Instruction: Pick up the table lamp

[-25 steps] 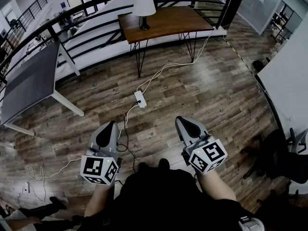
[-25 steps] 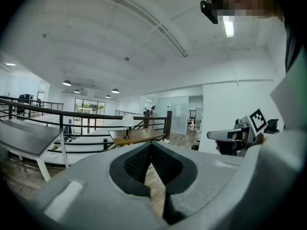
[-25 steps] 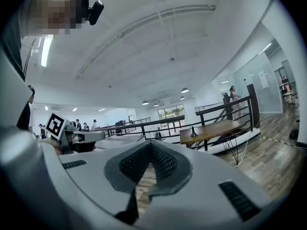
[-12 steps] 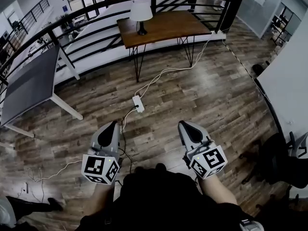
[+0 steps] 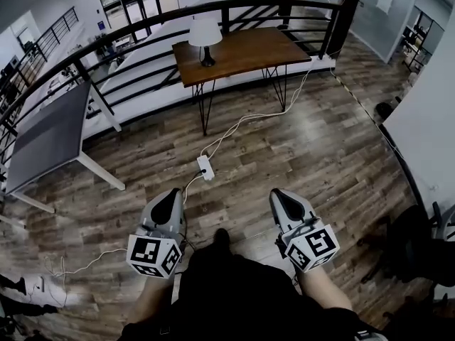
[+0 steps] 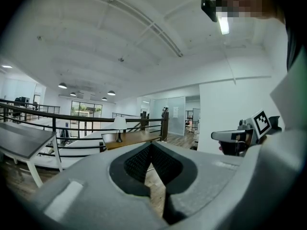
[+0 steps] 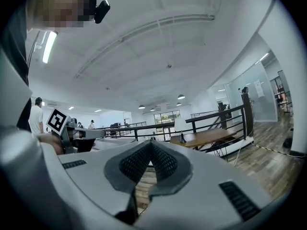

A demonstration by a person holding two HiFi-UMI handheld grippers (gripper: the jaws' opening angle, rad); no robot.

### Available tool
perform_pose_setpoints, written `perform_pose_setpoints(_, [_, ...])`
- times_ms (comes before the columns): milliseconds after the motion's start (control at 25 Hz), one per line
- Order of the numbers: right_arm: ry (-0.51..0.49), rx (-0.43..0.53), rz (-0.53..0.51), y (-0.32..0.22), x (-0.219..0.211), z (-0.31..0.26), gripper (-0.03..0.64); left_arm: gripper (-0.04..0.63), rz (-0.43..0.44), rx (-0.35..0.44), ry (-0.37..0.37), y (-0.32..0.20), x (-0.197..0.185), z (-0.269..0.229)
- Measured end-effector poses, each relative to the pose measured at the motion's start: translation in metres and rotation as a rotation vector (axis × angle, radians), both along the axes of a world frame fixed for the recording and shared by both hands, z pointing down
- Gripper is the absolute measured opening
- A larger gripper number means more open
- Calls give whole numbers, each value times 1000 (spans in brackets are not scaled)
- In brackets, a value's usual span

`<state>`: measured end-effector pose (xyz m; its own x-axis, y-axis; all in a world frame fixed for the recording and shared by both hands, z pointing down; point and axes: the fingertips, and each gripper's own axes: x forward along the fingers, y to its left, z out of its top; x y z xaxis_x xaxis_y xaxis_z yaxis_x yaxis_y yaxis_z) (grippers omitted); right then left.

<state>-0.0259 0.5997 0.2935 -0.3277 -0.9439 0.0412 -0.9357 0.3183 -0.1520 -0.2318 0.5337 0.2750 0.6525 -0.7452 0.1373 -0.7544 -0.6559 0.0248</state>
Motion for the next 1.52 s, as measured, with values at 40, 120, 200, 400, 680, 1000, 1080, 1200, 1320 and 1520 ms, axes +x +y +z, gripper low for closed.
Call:
perform_pose_setpoints(40, [-5, 5, -4, -4, 2, 0, 13, 5, 0, 3, 2, -4, 3, 0])
perform_pose_setpoints(120, [-15, 11, -13, -14, 5, -2, 13, 5, 0, 9, 8, -16, 8, 0])
perform_pose_setpoints(200, [-18, 8, -22, -27, 7, -2, 14, 5, -1, 12, 16, -32, 12, 0])
perform_pose_setpoints(400, [-29, 1, -62, -81, 7, -1, 14, 5, -10, 7, 29, -83, 21, 6])
perform_pose_setpoints(680, [-7, 33, -138, -190, -3, -15, 14, 5, -31, 8, 49, -183, 26, 5])
perform_pose_setpoints(1000, [-5, 31, -134, -308, 3, -26, 14, 5, -16, 6, 54, -295, 32, -6])
perform_pose_setpoints(1080, [-12, 28, -120, -330, 8, -25, 14, 5, -10, 9, 43, -316, 33, -9])
perform_pose_setpoints(1200, [-22, 19, -101, -361, 20, -23, 14, 5, -13, 7, 45, -350, 36, -10])
perform_pose_setpoints(1320, [-14, 9, -93, -388, 33, -18, 14, 5, -14, 3, 38, -378, 44, -6])
perform_pose_setpoints(1520, [-31, -8, -103, -435, 62, -10, 14, 5, -22, -14, 22, -423, 73, -1])
